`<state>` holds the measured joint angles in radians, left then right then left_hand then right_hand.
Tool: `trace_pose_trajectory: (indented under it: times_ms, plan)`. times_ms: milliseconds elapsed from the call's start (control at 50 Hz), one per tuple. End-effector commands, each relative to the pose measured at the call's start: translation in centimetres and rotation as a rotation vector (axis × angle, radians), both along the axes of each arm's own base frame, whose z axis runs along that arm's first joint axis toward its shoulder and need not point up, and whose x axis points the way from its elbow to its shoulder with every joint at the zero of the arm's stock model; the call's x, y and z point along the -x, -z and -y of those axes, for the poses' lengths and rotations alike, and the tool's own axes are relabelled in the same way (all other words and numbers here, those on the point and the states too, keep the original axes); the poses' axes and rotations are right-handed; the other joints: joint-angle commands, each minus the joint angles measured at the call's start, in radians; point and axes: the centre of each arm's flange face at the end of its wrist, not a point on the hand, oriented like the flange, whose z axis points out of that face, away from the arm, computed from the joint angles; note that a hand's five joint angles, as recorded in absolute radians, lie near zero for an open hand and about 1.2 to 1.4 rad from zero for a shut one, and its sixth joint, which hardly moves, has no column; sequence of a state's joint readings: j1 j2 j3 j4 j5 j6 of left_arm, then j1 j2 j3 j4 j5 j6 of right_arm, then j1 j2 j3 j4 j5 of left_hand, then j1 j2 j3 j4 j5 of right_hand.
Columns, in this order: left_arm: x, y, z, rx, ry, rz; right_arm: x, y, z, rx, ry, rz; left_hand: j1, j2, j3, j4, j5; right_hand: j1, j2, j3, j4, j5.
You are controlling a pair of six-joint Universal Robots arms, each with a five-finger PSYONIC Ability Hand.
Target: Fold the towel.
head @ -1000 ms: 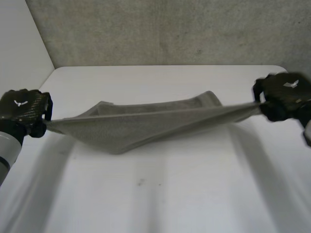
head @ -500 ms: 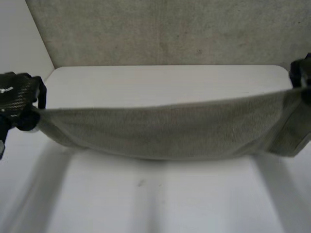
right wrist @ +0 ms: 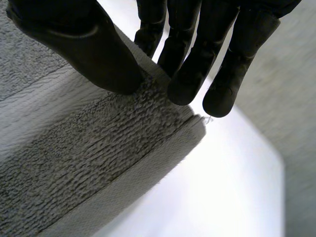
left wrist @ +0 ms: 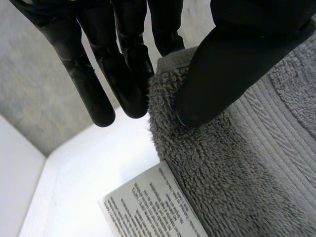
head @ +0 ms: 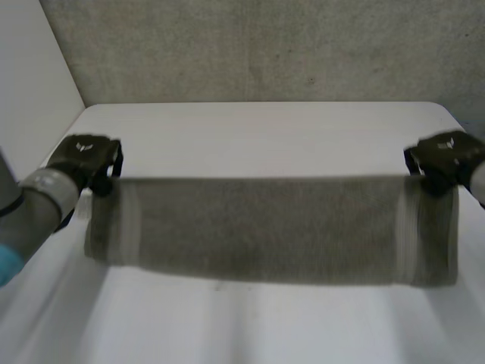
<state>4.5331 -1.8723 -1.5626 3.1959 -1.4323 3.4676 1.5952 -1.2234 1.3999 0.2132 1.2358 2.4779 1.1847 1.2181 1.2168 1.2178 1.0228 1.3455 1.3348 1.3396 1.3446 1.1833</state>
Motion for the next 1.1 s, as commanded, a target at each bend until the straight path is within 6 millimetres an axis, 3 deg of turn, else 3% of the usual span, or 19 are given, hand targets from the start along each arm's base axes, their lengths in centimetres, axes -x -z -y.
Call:
trace_pose_trajectory:
  times_ms: [20,40,60,120,140,160,200,280,360,380,480,520,540,580,600,740,800,920,1100]
  plan:
    - [2.5,-6.2,5.0,0.250,0.021,-0.075,-3.0,-8.0,4.6,0.413,0.053,0.040,0.212,0.178,0.179,0.178,0.199,0.051,0.061,0.057,0.052,0.038]
    - [2.7,-9.1,5.8,0.354,0.006,-0.118,-3.4,-11.1,4.9,0.526,0.058,0.089,0.212,0.178,0.179,0.178,0.199,0.051,0.061,0.057,0.052,0.038]
    - [2.8,-12.0,6.3,0.453,-0.013,-0.184,-3.4,-11.1,4.9,0.527,0.058,0.089,0.212,0.178,0.179,0.178,0.199,0.051,0.061,0.057,0.052,0.038]
    - [2.9,-14.9,6.3,0.539,-0.033,-0.265,-3.7,-16.5,4.7,0.704,0.059,0.211,0.212,0.178,0.179,0.178,0.199,0.051,0.061,0.057,0.052,0.038]
    - [2.4,-17.5,6.0,0.606,-0.053,-0.351,-3.5,-18.9,4.1,0.772,0.054,0.277,0.212,0.178,0.179,0.178,0.199,0.051,0.061,0.057,0.052,0.038]
    - [2.0,-19.7,5.5,0.658,-0.061,-0.438,-3.5,-18.9,4.1,0.773,0.054,0.278,0.212,0.178,0.179,0.178,0.199,0.051,0.061,0.057,0.052,0.038]
    - [1.5,-21.1,5.1,0.681,-0.061,-0.514,-3.1,-22.3,2.4,0.858,0.040,0.388,0.212,0.178,0.179,0.178,0.199,0.051,0.061,0.057,0.052,0.038]
    - [1.1,-21.7,4.6,0.664,-0.046,-0.627,-2.9,-23.0,1.4,0.857,0.030,0.450,0.212,0.178,0.179,0.178,0.199,0.051,0.061,0.057,0.052,0.038]
    - [0.8,-19.7,4.9,0.593,-0.058,-0.640,-3.1,-19.7,1.7,0.750,0.033,0.431,0.212,0.178,0.179,0.178,0.199,0.051,0.061,0.057,0.052,0.038]
    - [0.6,-18.1,5.1,0.550,-0.074,-0.625,-3.1,-19.7,1.7,0.749,0.033,0.431,0.212,0.178,0.179,0.178,0.199,0.051,0.061,0.057,0.052,0.038]
    - [0.2,-12.7,5.2,0.396,-0.099,-0.571,-3.5,-12.5,1.6,0.545,0.006,0.346,0.212,0.178,0.179,0.178,0.199,0.051,0.061,0.057,0.052,0.038]
    - [0.2,-8.9,4.5,0.286,-0.088,-0.525,-3.7,-10.6,1.3,0.493,-0.011,0.327,0.212,0.178,0.179,0.178,0.199,0.051,0.061,0.057,0.052,0.038]
    - [0.2,-8.9,4.5,0.286,-0.087,-0.524,-3.7,-10.5,1.3,0.492,-0.011,0.327,0.212,0.178,0.179,0.178,0.199,0.051,0.061,0.057,0.052,0.038]
    - [0.3,-6.9,4.1,0.244,-0.080,-0.494,-4.0,-6.5,0.6,0.385,-0.050,0.283,0.212,0.178,0.179,0.178,0.199,0.051,0.061,0.057,0.052,0.038]
    - [0.4,-5.1,3.6,0.223,-0.073,-0.456,-4.0,-6.4,0.6,0.385,-0.050,0.282,0.212,0.178,0.179,0.178,0.199,0.051,0.061,0.057,0.052,0.038]
    - [0.4,3.1,1.5,0.216,-0.022,-0.183,-4.5,4.4,-0.4,0.181,-0.111,0.172,0.212,0.178,0.179,0.178,0.199,0.051,0.061,0.057,0.052,0.038]
    - [0.4,4.6,1.1,0.202,-0.007,-0.132,-4.4,7.3,-0.9,0.122,-0.115,0.131,0.212,0.178,0.179,0.178,0.199,0.051,0.061,0.057,0.052,0.038]
    - [0.1,6.3,-0.3,0.153,0.013,-0.051,-4.1,8.1,-1.4,0.101,-0.108,0.097,0.212,0.178,0.179,0.178,0.199,0.051,0.061,0.057,0.052,0.038]
    - [-1.6,3.8,-3.2,0.058,-0.013,-0.035,-2.2,3.3,-4.6,0.090,-0.064,0.090,0.212,0.178,0.179,0.178,0.199,0.051,0.061,0.057,0.052,0.038]
